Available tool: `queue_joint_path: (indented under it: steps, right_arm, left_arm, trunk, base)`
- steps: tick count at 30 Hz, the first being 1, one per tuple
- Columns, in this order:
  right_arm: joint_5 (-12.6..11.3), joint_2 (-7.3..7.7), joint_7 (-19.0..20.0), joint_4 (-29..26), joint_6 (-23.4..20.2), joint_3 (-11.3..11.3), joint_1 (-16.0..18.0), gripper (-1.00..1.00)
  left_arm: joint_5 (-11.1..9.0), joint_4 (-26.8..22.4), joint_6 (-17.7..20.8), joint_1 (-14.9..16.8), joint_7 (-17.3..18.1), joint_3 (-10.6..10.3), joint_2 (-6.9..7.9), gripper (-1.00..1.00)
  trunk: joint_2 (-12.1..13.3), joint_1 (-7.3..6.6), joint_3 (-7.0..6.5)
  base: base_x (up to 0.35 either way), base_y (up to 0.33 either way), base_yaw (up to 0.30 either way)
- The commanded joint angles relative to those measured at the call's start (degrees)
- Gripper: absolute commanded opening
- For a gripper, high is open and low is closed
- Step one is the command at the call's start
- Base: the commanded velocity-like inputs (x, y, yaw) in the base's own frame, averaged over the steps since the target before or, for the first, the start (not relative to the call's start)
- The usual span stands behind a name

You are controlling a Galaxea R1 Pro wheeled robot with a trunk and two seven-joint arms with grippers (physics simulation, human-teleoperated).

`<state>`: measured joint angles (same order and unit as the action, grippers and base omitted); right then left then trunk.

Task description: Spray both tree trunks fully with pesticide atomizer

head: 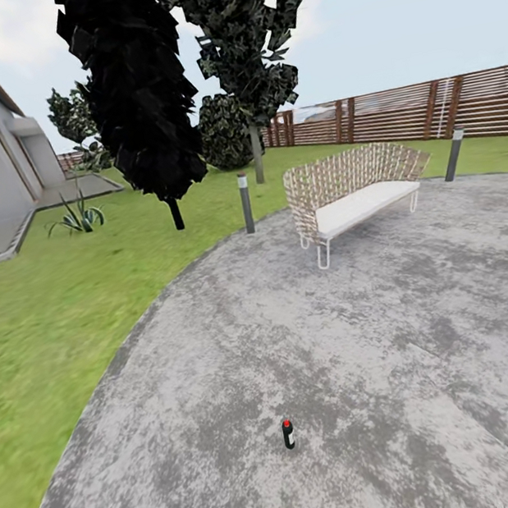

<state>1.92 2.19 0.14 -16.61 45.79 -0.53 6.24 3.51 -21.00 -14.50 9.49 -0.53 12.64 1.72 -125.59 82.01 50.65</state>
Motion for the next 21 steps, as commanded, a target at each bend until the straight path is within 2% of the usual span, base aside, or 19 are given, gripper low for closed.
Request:
queue_joint_path:
  steps: [1,13,21]
  right_arm:
    - [0.00,0.00,0.01,0.00,0.00,0.00,0.00,1.00]
    - [0.01,0.01,0.11,-0.01,0.00,-0.11,0.00,1.00]
    - [0.01,-0.02,0.12,0.00,0.00,-0.16,0.00,1.00]
  left_arm:
    - [0.00,0.00,0.00,0.00,0.00,-0.01,0.01,1.00]
    - [0.00,0.01,0.00,0.00,0.00,-0.03,0.03,1.00]
    - [0.00,0.02,0.00,0.00,0.00,-0.01,0.00,1.00]
  trunk:
    - [0.00,0.00,0.06]
    - [0.00,0.00,0.78]
    - [0.00,0.00,1.37]
  base:
    - [0.000,0.000,-0.261]
    - [0.000,0.000,-0.245]
    - [0.000,0.000,-0.158]
